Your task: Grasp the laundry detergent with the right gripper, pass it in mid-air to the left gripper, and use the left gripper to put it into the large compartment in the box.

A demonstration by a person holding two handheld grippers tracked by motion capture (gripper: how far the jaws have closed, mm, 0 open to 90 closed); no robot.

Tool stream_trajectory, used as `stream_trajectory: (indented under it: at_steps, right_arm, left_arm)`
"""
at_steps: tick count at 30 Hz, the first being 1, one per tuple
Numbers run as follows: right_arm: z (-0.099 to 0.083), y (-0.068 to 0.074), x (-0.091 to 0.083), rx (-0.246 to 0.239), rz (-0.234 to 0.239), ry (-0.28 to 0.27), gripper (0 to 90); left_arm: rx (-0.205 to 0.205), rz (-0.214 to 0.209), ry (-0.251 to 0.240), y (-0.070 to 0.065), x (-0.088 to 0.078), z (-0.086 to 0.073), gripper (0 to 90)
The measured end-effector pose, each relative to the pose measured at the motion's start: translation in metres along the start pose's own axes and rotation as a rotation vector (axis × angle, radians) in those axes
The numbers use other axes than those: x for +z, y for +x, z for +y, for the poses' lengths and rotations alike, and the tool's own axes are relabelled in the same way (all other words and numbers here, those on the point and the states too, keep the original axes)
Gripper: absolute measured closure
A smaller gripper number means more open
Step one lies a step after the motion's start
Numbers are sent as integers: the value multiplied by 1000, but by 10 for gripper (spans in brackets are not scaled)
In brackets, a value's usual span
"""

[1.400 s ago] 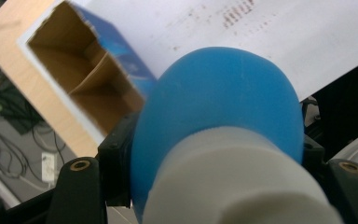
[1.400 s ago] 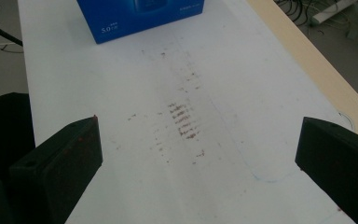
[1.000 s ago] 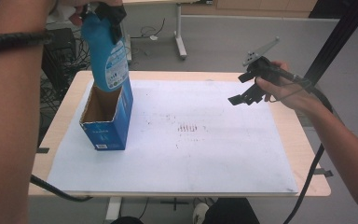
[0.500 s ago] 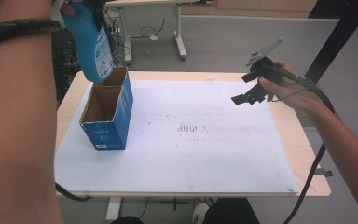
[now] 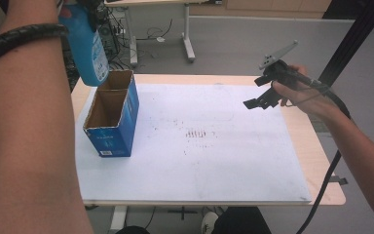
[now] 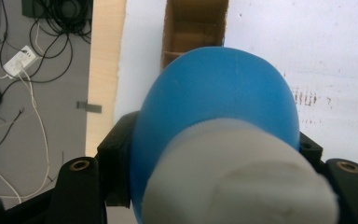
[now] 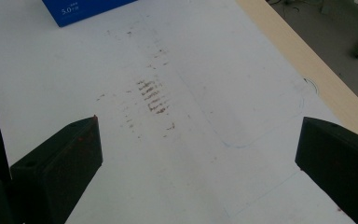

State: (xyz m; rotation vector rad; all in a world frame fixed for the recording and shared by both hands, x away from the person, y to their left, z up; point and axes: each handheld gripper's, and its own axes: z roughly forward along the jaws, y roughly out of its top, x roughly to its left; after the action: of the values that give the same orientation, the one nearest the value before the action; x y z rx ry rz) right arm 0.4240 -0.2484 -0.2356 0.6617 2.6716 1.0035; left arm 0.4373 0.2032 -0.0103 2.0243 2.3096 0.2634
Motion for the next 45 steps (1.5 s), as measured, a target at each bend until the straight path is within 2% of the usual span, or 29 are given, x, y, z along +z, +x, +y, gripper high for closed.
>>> stream_trajectory:
  at_steps: [8,20,35,45]
  right_arm:
    - [-2,-1,2,0,4,1,3]
    - [-6,0,5,-3,2,7,3]
    - [-8,2,5,-17,-1,6,3]
    - [-7,3,11,-19,3,11,3]
  left_arm:
    - [-4,-4,11,5,14,2,361]
    - [-11,-14,38,12,48,0,361]
    - [4,-19,61,16,97,-2,361]
    - [21,-27,69,18,122,-3,361]
